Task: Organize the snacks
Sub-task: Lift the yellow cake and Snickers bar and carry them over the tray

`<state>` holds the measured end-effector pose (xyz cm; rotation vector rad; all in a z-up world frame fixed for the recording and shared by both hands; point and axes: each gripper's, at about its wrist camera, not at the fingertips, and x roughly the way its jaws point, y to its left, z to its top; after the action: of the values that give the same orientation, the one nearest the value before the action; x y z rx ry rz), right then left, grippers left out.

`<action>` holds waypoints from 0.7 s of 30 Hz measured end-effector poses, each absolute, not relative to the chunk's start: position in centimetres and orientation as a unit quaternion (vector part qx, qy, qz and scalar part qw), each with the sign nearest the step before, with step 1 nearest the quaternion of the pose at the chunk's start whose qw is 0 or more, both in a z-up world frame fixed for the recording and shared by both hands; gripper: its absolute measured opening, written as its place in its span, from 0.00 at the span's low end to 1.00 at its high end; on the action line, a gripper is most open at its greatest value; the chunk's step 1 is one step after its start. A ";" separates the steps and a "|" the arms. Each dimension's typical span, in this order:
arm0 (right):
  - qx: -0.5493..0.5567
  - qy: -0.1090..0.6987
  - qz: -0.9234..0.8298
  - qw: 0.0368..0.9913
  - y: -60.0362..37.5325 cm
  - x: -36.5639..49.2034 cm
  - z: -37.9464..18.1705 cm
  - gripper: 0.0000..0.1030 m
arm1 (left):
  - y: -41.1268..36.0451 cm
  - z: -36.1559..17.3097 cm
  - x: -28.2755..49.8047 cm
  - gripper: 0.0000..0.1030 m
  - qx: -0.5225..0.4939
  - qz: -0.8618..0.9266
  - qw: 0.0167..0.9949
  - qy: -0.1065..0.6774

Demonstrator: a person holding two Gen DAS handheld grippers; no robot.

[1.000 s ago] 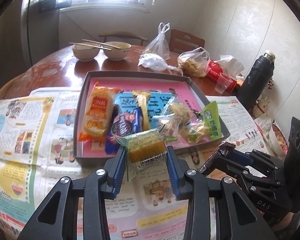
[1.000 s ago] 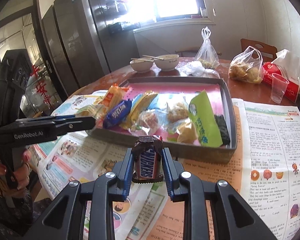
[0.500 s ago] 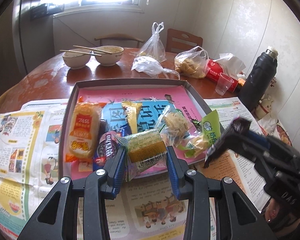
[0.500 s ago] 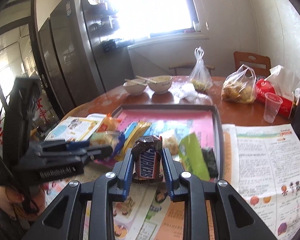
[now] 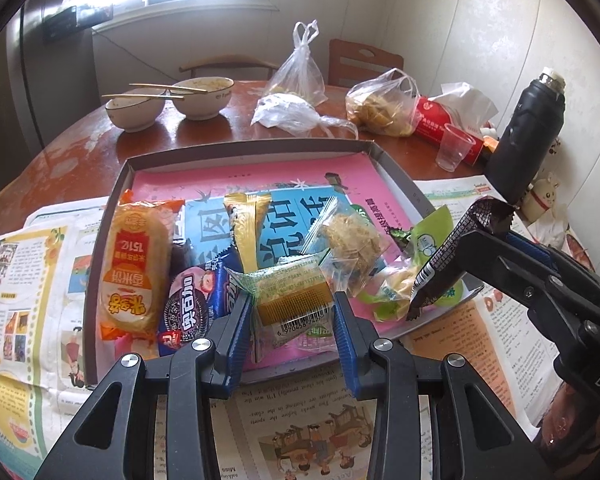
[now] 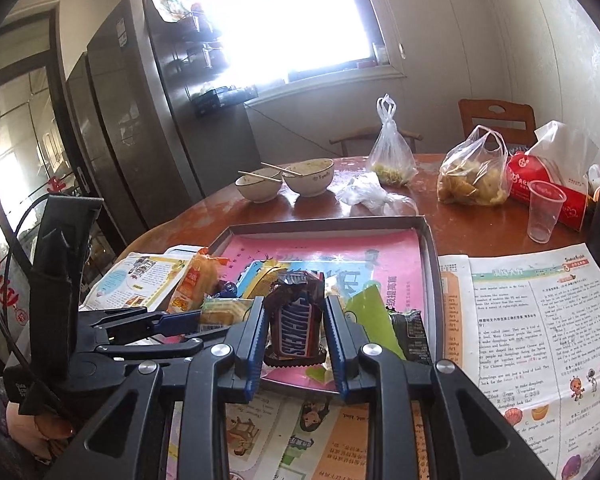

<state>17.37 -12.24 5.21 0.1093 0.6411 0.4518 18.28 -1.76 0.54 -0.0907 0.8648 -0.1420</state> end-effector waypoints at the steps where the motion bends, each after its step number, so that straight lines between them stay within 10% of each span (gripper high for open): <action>1: 0.054 0.313 0.220 0.922 -12.2 17.4 5.1 0.28 | -1.7 0.5 18.3 0.39 -0.044 -0.069 0.905 0.418; 21: 0.028 0.346 0.211 0.914 -10.6 19.1 2.4 0.28 | -1.8 0.1 19.7 0.41 -0.042 -0.073 0.905 0.417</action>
<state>19.12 -10.64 2.41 0.0577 0.7131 0.4345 19.69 -1.77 0.08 -0.0868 0.8618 -0.1507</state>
